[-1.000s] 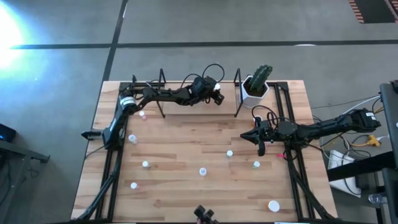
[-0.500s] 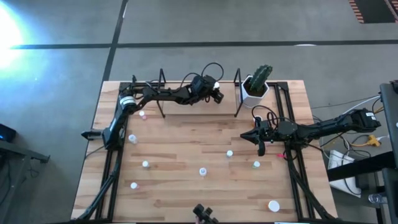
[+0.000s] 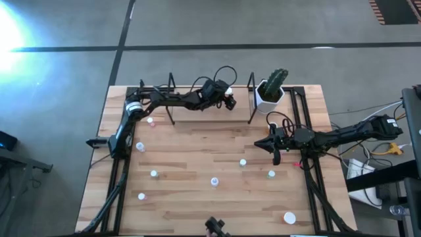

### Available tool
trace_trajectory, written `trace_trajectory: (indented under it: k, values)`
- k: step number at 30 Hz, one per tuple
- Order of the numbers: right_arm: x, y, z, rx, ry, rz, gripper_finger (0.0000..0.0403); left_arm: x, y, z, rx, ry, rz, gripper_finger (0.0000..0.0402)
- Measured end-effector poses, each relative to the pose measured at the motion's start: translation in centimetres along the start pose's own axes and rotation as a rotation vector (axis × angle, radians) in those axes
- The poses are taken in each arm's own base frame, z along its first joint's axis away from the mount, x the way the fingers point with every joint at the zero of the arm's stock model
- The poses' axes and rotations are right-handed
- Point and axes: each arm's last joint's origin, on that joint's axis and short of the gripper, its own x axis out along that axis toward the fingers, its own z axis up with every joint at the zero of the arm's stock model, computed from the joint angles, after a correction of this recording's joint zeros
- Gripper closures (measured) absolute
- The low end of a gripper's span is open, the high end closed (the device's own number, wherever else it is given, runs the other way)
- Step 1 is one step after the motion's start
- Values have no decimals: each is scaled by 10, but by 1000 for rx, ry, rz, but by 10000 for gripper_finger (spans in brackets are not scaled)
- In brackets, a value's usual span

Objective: Pick and place medicine bottles onto shelf by color
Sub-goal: Put the top green medicine bottle on the shelf

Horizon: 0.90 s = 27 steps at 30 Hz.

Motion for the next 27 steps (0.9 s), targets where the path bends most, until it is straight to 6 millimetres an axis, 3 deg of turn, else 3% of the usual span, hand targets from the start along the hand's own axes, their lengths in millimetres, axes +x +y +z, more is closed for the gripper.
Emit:
trace_trajectory:
  k: [7,13,19,22,27]
  values:
    - [0,0,-1,1,11,-4,394,-31,2,21,67,40,-2,124]
    - [0,0,-1,1,14,-5,394,-73,4,44,99,73,-16,124]
    - [0,0,-1,0,15,-5,394,-124,-19,53,178,89,-89,125]
    - [0,-1,-3,0,32,-11,394,-148,-42,38,224,87,-152,125]
    - [0,-2,-7,18,68,-22,394,-186,-82,-15,325,60,-159,125]
